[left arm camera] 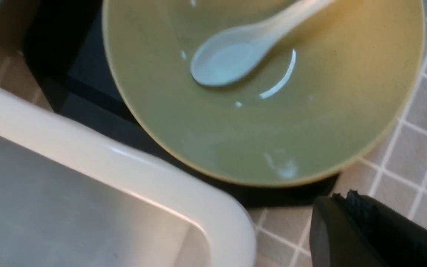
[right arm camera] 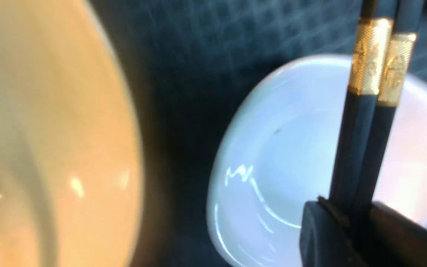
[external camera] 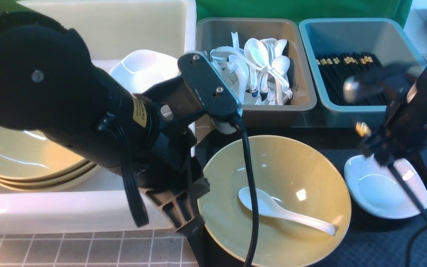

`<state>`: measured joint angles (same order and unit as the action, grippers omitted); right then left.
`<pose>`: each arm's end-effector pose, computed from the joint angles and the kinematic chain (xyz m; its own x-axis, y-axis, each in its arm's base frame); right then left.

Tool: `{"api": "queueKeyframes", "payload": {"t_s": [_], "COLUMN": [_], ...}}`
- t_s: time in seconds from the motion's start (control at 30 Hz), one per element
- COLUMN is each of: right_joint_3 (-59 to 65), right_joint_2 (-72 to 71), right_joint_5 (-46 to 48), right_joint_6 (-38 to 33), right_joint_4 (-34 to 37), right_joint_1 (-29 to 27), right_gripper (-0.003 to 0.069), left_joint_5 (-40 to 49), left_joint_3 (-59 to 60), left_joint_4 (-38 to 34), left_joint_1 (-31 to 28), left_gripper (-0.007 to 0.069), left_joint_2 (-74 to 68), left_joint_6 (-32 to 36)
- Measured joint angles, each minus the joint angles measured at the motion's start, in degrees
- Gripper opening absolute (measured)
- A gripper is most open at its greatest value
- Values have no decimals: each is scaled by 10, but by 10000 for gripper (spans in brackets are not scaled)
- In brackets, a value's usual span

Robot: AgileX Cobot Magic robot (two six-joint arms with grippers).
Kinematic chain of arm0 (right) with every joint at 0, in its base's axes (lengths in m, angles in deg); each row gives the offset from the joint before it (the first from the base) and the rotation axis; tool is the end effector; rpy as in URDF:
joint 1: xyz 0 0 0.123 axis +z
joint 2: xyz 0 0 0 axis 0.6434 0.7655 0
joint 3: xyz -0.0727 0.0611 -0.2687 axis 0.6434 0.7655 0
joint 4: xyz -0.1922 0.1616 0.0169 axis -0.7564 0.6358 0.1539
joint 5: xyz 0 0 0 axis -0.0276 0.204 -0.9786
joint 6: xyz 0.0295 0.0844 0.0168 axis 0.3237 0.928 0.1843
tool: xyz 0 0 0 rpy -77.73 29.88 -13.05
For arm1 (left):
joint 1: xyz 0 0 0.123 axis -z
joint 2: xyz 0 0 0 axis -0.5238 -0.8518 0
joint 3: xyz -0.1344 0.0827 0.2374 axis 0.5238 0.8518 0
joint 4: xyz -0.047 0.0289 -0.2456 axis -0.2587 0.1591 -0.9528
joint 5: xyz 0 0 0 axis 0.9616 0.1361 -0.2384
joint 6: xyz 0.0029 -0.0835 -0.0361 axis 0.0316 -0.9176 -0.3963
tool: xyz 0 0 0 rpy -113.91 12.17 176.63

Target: On grey table put chopsticks spoon bowls plates into blue grey white boxes.

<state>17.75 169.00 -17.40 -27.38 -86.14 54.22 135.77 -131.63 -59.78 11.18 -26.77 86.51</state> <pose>0.3173 0.0749 0.2755 -0.8650 -0.3060 -0.3978 -0.2975 0.9510 -0.0846 0.1842 -0.1852 0.3365 -0.3500 0.8001 -0.4872 0.8973 0.4357 0.0709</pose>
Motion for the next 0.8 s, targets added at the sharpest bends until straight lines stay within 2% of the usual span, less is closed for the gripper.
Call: {"api": "queueKeyframes", "payload": {"t_s": [0.27, 0.53, 0.8], "right_joint_3": [-153, -388, -577], "right_joint_2": [23, 183, 356], "right_joint_5": [0, -32, -52], "right_joint_6": [-3, 42, 96], "right_joint_4": [1, 5, 7], "right_joint_1": [-14, -59, -92], "right_gripper": [117, 117, 117], "left_joint_5": [-112, -163, -201], "left_joint_3": [-34, -141, -149], "left_joint_4": [-9, -4, 5], "left_joint_1": [-29, -56, -68], "left_gripper": [-10, -10, -10], "left_joint_2": [-70, -155, -158], "left_joint_6": [-15, 20, 34]}}
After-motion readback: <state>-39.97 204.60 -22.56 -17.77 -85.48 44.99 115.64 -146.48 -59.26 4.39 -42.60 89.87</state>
